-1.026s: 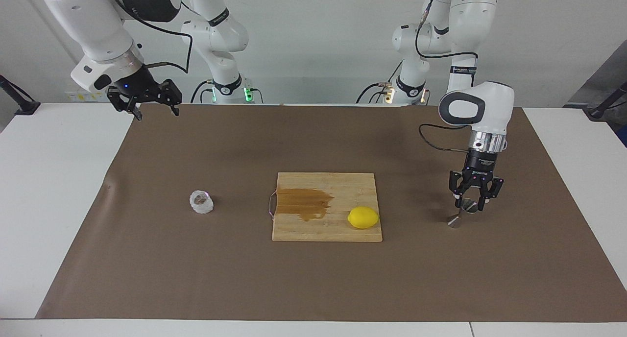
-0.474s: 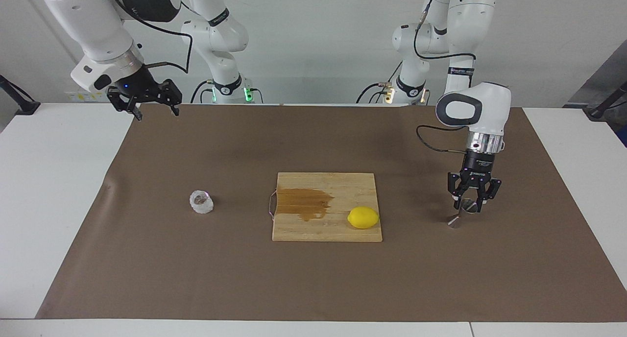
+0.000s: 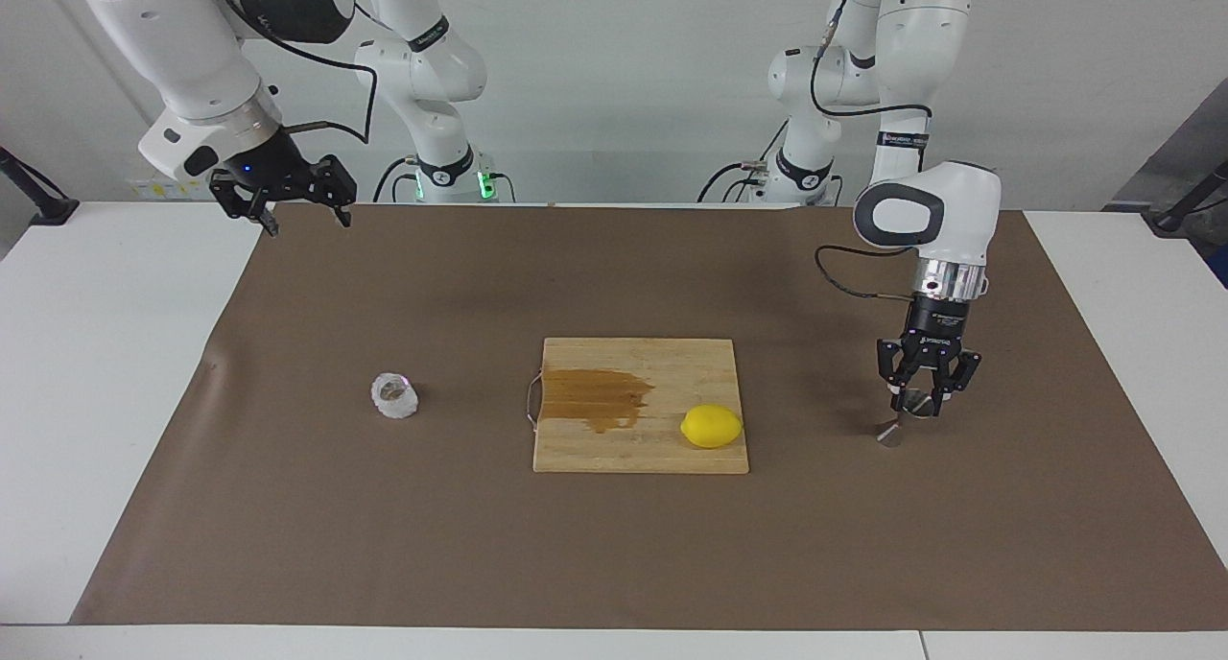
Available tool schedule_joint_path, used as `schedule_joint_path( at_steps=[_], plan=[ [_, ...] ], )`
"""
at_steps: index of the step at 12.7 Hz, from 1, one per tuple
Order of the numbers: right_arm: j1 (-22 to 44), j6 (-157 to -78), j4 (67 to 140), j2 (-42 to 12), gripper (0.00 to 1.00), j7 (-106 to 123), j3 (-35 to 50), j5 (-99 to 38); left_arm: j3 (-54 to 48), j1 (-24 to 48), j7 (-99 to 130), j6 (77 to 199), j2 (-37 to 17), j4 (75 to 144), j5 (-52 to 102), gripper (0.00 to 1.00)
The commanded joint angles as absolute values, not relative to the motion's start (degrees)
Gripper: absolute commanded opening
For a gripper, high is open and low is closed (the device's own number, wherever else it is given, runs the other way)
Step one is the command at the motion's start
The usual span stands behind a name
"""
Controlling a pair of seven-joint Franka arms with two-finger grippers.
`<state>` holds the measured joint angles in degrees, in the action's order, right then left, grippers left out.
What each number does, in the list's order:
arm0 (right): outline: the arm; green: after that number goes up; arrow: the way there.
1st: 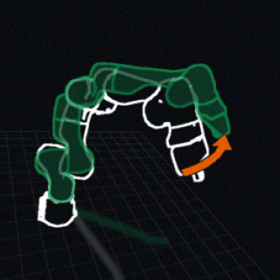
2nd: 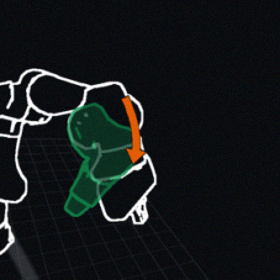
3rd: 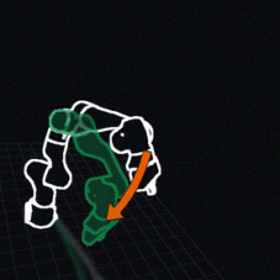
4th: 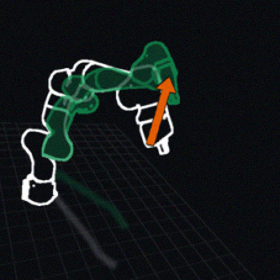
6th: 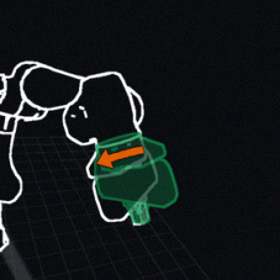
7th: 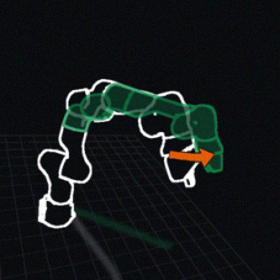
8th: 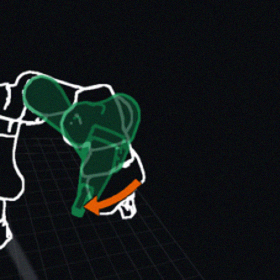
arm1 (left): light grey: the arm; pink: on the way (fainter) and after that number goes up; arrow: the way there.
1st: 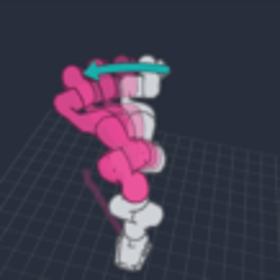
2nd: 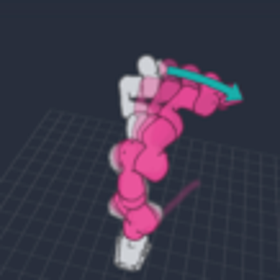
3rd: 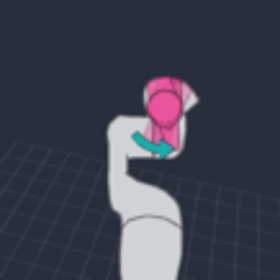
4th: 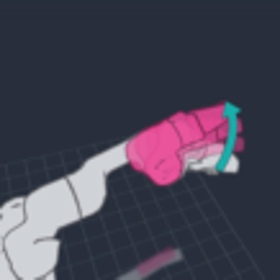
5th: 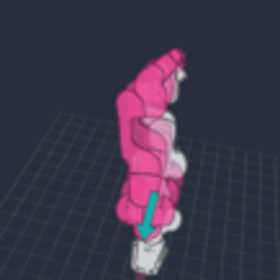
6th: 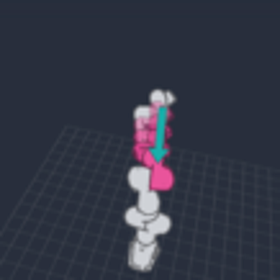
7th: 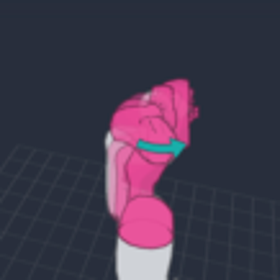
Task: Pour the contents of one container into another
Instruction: 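Close the left gripper around the small metal cup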
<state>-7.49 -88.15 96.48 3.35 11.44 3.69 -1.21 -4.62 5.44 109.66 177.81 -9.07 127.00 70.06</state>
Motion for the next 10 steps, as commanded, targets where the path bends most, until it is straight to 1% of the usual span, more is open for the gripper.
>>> schedule_joint_path(
  at_steps=[1, 3, 4, 9, 10],
  plan=[
    [-8.1, -87.4, 96.4, 3.9, 1.0, 10.6, 3.9, -2.4, -4.2, 6.2, 109.9, 178.5, -9.9, 125.8, 71.4, 0.32],
    [-8.1, -87.4, 96.4, 3.9, 1.0, 10.6, 3.9, -2.4, -4.2, 6.1, 109.9, 178.3, -9.9, 125.6, 71.3, 0.16],
    [-8.1, -87.4, 96.4, 3.9, 1.0, 10.6, 3.9, -2.4, -4.2, 6.1, 109.9, 178.2, -9.9, 125.5, 71.3, 0.12],
    [-8.1, -87.4, 96.4, 3.9, 1.0, 10.6, 3.9, -2.4, -4.0, 5.4, 109.8, 172.8, -9.5, 122.5, 71.0, 0.09],
    [-8.1, -87.4, 96.4, 3.9, 1.0, 10.6, 3.9, -2.4, -4.0, 5.6, 109.9, 171.9, -9.1, 122.3, 71.0, 0.06]
  ],
)
